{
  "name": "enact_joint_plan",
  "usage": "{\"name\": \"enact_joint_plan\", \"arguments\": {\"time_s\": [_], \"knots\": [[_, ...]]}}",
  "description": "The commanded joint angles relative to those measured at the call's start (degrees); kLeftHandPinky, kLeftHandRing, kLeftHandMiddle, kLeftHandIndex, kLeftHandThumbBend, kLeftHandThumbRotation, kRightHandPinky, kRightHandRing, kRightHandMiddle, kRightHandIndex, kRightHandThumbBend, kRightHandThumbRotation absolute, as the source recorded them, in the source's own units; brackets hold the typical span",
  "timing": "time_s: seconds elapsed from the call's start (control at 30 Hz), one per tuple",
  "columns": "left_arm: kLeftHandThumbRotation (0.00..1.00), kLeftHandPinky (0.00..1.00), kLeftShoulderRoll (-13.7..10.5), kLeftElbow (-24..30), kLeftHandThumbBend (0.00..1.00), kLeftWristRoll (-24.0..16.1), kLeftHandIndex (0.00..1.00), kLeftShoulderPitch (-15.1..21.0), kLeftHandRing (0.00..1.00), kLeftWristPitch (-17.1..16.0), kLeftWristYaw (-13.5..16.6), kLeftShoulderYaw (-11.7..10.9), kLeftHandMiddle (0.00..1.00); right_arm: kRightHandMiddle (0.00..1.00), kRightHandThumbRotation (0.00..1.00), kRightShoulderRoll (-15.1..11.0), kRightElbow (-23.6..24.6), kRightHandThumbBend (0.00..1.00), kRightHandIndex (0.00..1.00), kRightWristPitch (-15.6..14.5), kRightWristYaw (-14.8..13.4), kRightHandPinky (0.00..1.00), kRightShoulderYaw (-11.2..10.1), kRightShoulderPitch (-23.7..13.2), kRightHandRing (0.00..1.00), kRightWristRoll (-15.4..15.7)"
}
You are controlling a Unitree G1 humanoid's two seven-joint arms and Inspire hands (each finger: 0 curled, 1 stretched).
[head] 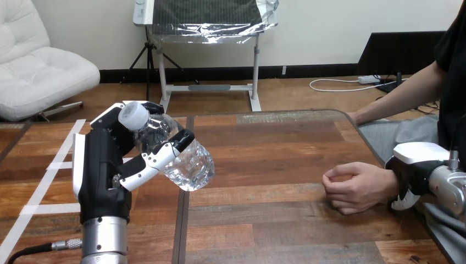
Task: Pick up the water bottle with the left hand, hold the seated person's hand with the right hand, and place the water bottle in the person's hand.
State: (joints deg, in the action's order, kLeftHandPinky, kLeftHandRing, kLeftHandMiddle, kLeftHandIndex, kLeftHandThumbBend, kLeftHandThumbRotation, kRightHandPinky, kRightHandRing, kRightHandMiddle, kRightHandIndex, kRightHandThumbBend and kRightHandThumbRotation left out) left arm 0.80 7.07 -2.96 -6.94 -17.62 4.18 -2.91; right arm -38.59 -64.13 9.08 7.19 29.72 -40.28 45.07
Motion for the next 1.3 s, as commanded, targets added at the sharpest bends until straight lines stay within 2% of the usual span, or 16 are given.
{"name": "enact_joint_plan", "arguments": {"time_s": [0.0, 0.27, 0.43, 0.53, 0.63, 0.73, 0.87, 1.13, 1.27], "knots": [[0.0, 0.42, -0.11, 2.56, 0.65, -0.09, 0.49, 2.59, 0.44, -1.51, 0.01, 0.31, 0.47, 0.59, 0.0, 1.57, -0.42, 0.61, 0.65, 0.27, -0.44, 0.35, 0.95, 0.43, 0.48, 0.05], [0.0, 0.43, -0.18, 2.61, 0.64, 0.03, 0.49, 2.73, 0.44, -1.29, -0.18, 0.39, 0.47, 0.61, 0.0, 1.03, 0.3, 0.62, 0.62, -0.18, 0.25, 0.38, -0.43, 0.11, 0.51, -1.46], [0.0, 0.44, -0.19, 2.68, 0.64, 0.34, 0.49, 2.91, 0.44, -1.16, -0.52, 0.52, 0.47, 0.57, 0.0, 0.54, 1.41, 0.61, 0.6, -0.87, 0.89, 0.34, -1.23, 0.0, 0.47, -2.23], [0.0, 0.44, -0.12, 2.74, 0.64, 0.4, 0.49, 3.1, 0.44, -0.92, -0.62, 0.63, 0.47, 0.55, 0.0, -0.15, 2.18, 0.6, 0.58, -0.36, 1.05, 0.31, -0.98, -0.26, 0.44, -2.16], [0.0, 0.45, -0.14, 2.7, 0.63, 0.68, 0.49, 3.35, 0.44, -0.84, -0.99, 0.81, 0.47, 0.51, 0.0, -1.07, 3.46, 0.62, 0.55, 1.3, -0.12, 0.26, -1.97, 0.29, 0.39, -3.21], [0.0, 0.45, -0.22, 2.39, 0.63, 0.61, 0.49, 3.77, 0.44, -0.94, -1.27, 0.88, 0.47, 0.48, 0.0, -1.76, 5.15, 0.62, 0.51, 1.6, -0.5, 0.22, -2.89, 0.73, 0.35, -4.1], [0.0, 0.45, -0.01, 2.43, 0.64, 0.32, 0.49, 4.42, 0.44, -0.43, -1.42, 1.14, 0.46, 0.43, 0.0, -2.74, 8.52, 0.63, 0.48, 0.48, 0.66, 0.17, -4.16, 1.28, 0.3, -5.01], [0.0, 0.45, 0.41, 2.57, 0.65, -0.46, 0.49, 5.75, 0.43, 0.74, -1.35, 1.93, 0.46, 0.39, 0.0, -4.45, 14.26, 0.64, 0.46, -0.1, 1.38, 0.14, -6.49, 2.92, 0.26, -6.77], [0.0, 0.44, 0.52, 2.01, 0.66, -1.12, 0.48, 7.03, 0.43, 0.89, -1.2, 2.46, 0.45, 0.39, 0.0, -5.37, 17.93, 0.65, 0.46, -0.99, 2.89, 0.14, -7.82, 3.72, 0.26, -7.75]]}}
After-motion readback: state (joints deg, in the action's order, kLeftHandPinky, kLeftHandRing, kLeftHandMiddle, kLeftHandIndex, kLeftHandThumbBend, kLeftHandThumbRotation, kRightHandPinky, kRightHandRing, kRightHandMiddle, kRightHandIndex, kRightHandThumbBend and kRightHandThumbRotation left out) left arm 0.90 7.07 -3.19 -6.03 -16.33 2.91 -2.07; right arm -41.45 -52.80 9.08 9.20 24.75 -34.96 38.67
